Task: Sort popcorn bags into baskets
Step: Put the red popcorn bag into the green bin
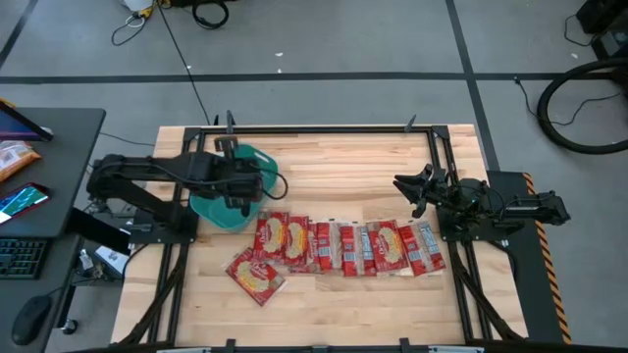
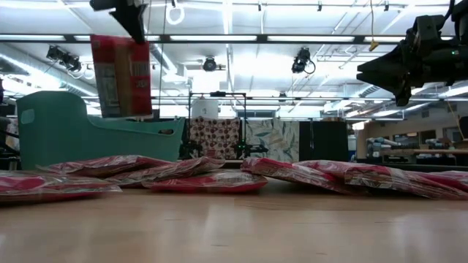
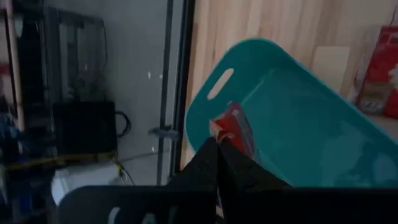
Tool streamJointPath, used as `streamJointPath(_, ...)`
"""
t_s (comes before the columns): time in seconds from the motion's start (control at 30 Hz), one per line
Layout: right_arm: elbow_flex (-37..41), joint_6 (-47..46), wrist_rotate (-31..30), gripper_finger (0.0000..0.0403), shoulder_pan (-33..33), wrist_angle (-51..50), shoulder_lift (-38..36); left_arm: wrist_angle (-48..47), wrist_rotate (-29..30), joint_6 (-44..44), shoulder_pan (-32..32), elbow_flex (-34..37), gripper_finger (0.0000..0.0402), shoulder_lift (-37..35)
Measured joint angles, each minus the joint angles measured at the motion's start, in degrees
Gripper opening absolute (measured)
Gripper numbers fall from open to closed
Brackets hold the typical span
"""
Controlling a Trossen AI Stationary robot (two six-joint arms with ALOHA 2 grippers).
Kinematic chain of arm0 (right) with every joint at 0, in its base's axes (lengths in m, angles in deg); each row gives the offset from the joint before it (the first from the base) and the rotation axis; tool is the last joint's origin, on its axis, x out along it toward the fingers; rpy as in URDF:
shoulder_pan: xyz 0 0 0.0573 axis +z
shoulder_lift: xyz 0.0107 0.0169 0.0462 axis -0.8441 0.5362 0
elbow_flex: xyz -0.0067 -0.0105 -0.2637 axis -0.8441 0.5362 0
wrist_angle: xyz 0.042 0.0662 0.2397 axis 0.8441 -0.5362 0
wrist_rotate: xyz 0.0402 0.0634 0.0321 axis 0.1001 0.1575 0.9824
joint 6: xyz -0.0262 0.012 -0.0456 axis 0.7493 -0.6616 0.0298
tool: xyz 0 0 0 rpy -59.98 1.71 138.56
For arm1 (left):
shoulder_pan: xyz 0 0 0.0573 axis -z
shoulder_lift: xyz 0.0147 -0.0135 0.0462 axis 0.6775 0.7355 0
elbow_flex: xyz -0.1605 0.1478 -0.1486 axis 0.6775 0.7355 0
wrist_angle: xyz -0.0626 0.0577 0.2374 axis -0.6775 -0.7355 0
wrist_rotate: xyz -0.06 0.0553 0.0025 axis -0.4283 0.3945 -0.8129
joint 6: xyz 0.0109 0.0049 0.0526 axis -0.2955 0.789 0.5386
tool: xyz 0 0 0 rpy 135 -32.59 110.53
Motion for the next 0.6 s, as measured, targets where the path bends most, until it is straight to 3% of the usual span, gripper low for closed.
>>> streamJointPath(0.3, -0.02, 0.01, 0.15, 0.0115, 0.01, 0.02, 0.00, 6.08, -1.93, 23.11, -5.46, 8.43, 0.0001, -3.49)
streamJointPath(0.43, -0.01, 0.00, 0.07, 0.0115, -0.01, 0.00, 0.00, 12.29, -7.16, 35.95, -8.98, 9.67, 0.0001, -3.52)
streamJointPath(0.6, 0.00, 0.01, 0.07, 0.0115, 0.01, 0.02, 0.00, 13.49, -12.18, 46.46, -15.56, 11.61, 0.0001, -3.49)
